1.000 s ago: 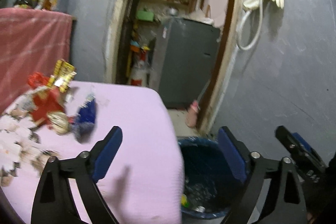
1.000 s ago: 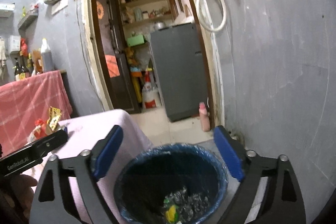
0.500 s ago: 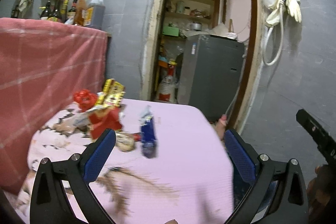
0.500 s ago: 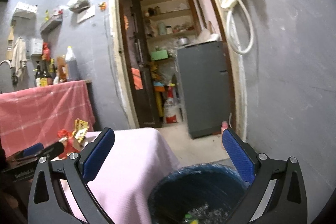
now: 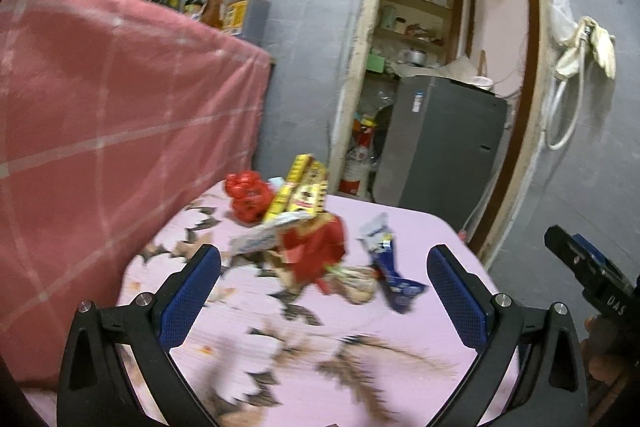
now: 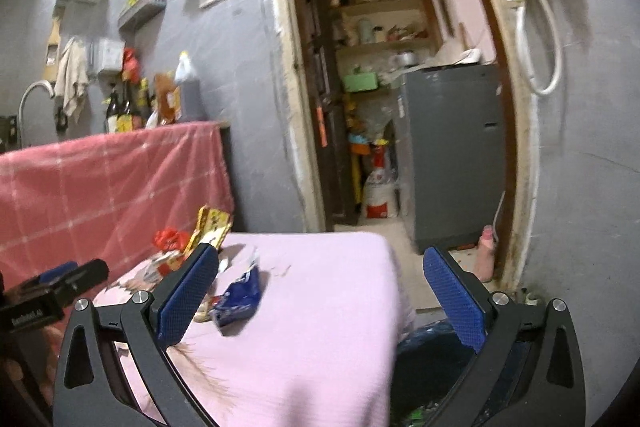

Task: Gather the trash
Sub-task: 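Move both tools back to the table toward the red box and blue bag, then grasp the red box with the left gripper while the right grasps the blue snack bag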

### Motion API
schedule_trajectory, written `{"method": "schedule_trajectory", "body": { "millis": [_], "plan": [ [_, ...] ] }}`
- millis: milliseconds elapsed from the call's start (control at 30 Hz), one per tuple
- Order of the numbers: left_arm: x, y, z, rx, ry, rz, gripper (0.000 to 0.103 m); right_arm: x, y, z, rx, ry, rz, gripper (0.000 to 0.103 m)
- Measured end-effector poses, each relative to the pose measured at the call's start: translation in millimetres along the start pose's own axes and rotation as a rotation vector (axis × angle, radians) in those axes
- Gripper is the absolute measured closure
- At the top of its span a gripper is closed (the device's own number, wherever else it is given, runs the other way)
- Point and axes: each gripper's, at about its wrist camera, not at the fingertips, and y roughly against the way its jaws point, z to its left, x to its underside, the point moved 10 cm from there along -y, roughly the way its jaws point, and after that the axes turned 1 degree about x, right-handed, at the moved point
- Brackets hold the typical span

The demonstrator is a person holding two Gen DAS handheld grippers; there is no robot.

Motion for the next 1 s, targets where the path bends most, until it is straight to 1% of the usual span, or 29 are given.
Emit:
{"method": "schedule_trajectory", "body": {
  "millis": [167, 300, 400, 467, 500, 567, 667, 700, 767, 800, 867, 1000],
  "plan": [
    [2.0, -17.2, 28.8, 0.002, 0.025, 0.074, 0.003, 15.4, -30.2, 27.0, -0.010, 0.048, 0.091, 0.000],
    [5.8, -27.6, 38.1, 0.017, 0.028, 0.112, 0.004, 24.5, -47.1, 44.5, -0.033, 0.070, 0.146, 0.000],
    [11.9, -37.9, 39.2, 0.037, 0.023, 0.151, 0.015, 33.0, -59.5, 51.5, -0.051, 0.080, 0.186, 0.007],
    [17.7, -46.3, 37.7, 0.045, 0.010, 0.188, 0.025, 39.5, -69.7, 54.1, -0.064, 0.079, 0.224, 0.020],
    [20.6, -50.5, 36.5, 0.054, 0.007, 0.207, 0.028, 42.2, -73.4, 54.4, -0.069, 0.077, 0.239, 0.023],
    [27.5, -58.9, 34.9, 0.073, 0.007, 0.247, 0.039, 47.4, -80.0, 55.2, -0.082, 0.071, 0.269, 0.030],
    [34.1, -68.1, 33.1, 0.090, 0.017, 0.292, 0.050, 56.8, -88.8, 60.1, -0.124, 0.064, 0.323, 0.034],
    [35.9, -71.0, 33.0, 0.100, 0.024, 0.305, 0.051, 60.2, -91.4, 61.9, -0.135, 0.061, 0.338, 0.035],
    [37.2, -74.1, 31.4, 0.117, 0.033, 0.321, 0.053, 67.6, -96.6, 65.1, -0.153, 0.057, 0.373, 0.040],
    [37.3, -75.5, 31.1, 0.122, 0.034, 0.327, 0.054, 72.2, -99.2, 67.0, -0.162, 0.059, 0.392, 0.041],
    [38.3, -79.7, 30.4, 0.133, 0.037, 0.344, 0.060, 79.6, -103.1, 70.2, -0.168, 0.072, 0.418, 0.043],
    [42.9, -86.6, 27.1, 0.158, 0.035, 0.393, 0.067, 93.2, -111.2, 74.8, -0.192, 0.082, 0.474, 0.043]
  ]
}}
